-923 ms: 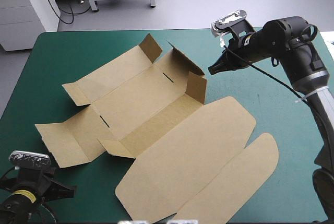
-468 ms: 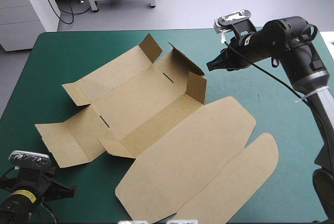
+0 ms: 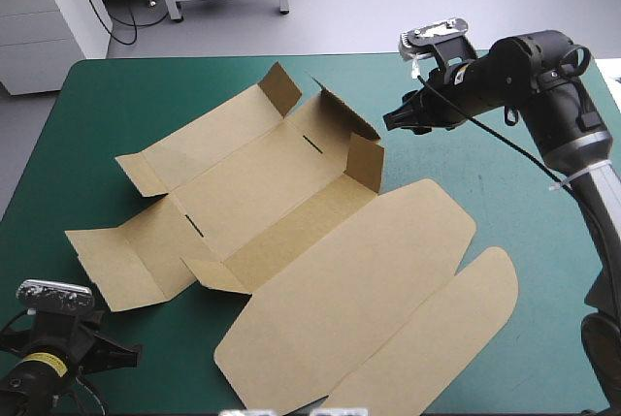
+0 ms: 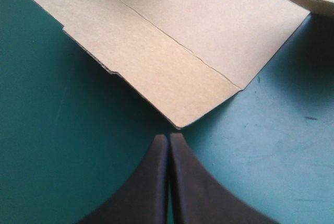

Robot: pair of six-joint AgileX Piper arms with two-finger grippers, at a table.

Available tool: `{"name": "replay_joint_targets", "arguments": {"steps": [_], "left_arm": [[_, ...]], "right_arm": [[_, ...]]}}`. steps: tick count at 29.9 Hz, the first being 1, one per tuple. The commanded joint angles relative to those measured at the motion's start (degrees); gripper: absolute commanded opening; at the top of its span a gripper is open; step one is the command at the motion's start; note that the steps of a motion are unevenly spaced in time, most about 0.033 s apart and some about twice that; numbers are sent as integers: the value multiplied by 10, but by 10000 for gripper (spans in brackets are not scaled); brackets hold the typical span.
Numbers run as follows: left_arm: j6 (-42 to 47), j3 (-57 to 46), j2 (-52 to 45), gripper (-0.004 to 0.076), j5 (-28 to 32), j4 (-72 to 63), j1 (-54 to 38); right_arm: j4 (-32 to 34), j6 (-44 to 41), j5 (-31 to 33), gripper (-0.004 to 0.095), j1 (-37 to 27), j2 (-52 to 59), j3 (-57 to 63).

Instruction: Fold the box

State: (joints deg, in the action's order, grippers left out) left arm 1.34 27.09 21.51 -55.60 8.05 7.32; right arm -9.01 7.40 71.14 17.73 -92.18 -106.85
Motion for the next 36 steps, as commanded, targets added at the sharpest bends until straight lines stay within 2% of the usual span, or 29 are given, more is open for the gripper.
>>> {"name": "replay_joint_targets", "arguments": {"steps": [1, 13, 18, 24, 36], "left_arm": [[6, 16, 7, -10, 33, 2, 1], [6, 16, 7, -10, 33, 2, 1], [6, 16, 7, -10, 33, 2, 1], [6, 16, 7, -10, 33, 2, 1], [6, 16, 7, -10, 32, 2, 1]], "right_arm": [[-8, -3, -22, 466, -2, 27, -16], [-4, 0, -24, 636, -2, 27, -16], [-8, -1, -37, 634, -2, 27, -16], [-5, -60, -52, 634, -2, 10, -16], [-4, -24, -67, 634, -2, -57, -23]]}}
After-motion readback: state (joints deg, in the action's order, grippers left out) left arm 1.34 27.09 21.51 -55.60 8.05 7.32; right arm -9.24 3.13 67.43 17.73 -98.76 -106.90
